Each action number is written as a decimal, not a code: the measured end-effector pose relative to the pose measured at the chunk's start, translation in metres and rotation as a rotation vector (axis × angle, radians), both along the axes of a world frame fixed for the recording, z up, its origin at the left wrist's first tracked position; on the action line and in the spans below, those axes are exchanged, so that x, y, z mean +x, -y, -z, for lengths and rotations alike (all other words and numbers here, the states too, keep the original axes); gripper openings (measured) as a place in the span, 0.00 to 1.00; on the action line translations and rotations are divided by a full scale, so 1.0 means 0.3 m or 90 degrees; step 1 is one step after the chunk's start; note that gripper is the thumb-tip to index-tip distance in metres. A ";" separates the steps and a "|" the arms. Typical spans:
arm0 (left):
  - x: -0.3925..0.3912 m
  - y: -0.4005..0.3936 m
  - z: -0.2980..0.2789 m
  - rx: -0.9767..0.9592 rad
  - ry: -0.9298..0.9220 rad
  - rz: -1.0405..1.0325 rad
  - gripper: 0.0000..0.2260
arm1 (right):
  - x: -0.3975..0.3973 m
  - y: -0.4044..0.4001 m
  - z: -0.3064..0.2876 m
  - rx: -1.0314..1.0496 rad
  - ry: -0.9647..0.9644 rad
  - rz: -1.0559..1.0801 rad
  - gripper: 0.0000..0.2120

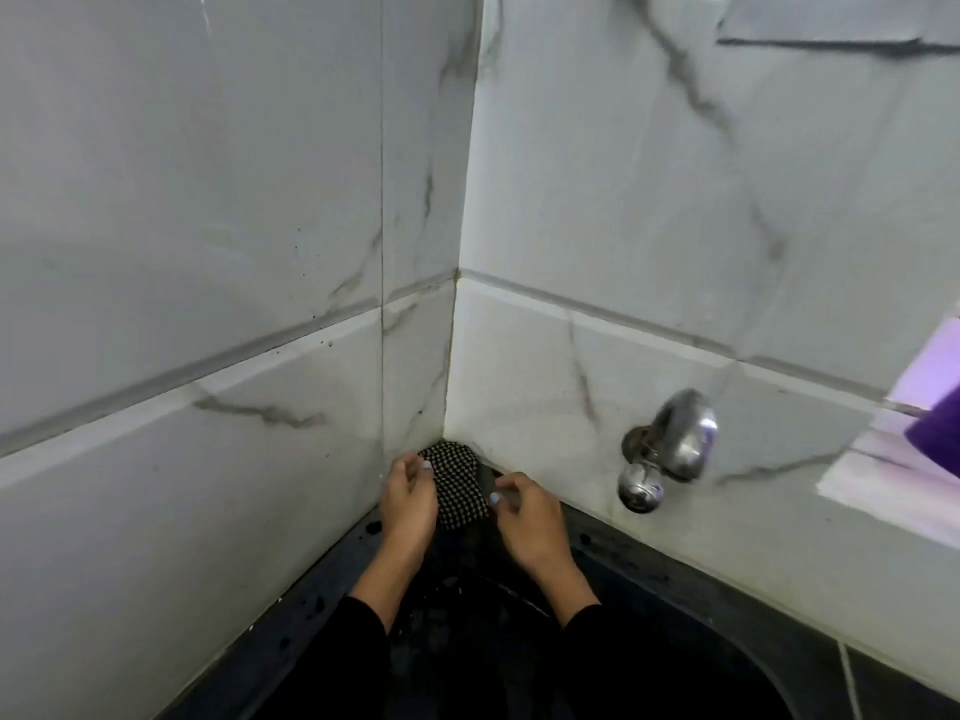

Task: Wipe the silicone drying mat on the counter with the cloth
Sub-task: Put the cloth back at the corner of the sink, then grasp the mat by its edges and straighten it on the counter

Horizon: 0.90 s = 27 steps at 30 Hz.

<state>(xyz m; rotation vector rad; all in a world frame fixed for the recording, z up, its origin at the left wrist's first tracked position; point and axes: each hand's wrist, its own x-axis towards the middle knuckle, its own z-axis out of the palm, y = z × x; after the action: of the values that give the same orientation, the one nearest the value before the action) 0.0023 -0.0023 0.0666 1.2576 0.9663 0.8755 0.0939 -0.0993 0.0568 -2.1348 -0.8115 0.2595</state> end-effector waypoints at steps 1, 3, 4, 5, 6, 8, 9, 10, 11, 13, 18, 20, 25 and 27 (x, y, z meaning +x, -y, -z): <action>-0.033 0.049 -0.036 0.010 0.017 0.005 0.13 | -0.029 0.073 -0.028 0.028 -0.003 -0.001 0.10; -0.092 0.143 -0.086 0.032 0.034 0.018 0.10 | -0.085 0.229 -0.082 0.089 0.000 0.012 0.08; -0.124 0.203 -0.105 0.039 0.042 0.027 0.08 | -0.114 0.323 -0.109 0.111 0.009 0.028 0.08; -0.155 0.267 -0.129 0.047 0.050 0.042 0.07 | -0.140 0.414 -0.132 0.124 0.019 0.041 0.08; -0.187 0.344 -0.150 0.057 0.057 0.063 0.07 | -0.165 0.515 -0.150 0.129 0.024 0.056 0.08; -0.246 0.492 -0.186 0.080 0.075 0.102 0.07 | -0.195 0.698 -0.172 0.130 0.027 0.078 0.08; -0.277 0.583 -0.202 0.082 0.076 0.126 0.07 | -0.209 0.804 -0.176 0.128 0.028 0.094 0.08; -0.301 0.665 -0.216 0.080 0.072 0.151 0.06 | -0.219 0.903 -0.180 0.126 0.029 0.111 0.08; -0.325 0.755 -0.224 0.073 0.062 0.180 0.05 | -0.235 1.011 -0.181 0.126 0.032 0.132 0.08; -0.358 0.903 -0.216 0.047 0.044 0.238 0.05 | -0.268 1.212 -0.180 0.127 0.039 0.175 0.08; -0.367 1.269 -0.130 0.040 -0.038 0.314 0.06 | -0.315 1.703 -0.134 0.122 0.025 0.311 0.08; -0.359 1.396 -0.077 0.059 -0.089 0.351 0.06 | -0.312 1.872 -0.091 0.116 0.010 0.361 0.08; -0.335 1.629 0.060 0.116 -0.226 0.400 0.11 | -0.330 2.194 -0.011 0.083 -0.030 0.485 0.09; -0.325 1.695 0.080 0.164 -0.302 0.400 0.13 | -0.348 2.293 0.002 0.028 -0.040 0.540 0.11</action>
<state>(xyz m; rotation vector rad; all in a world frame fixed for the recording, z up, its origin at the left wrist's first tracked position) -0.0953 -0.5109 0.0425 1.9045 0.7491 0.2072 -0.0105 -0.7873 0.0563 -2.2140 0.1631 -0.1383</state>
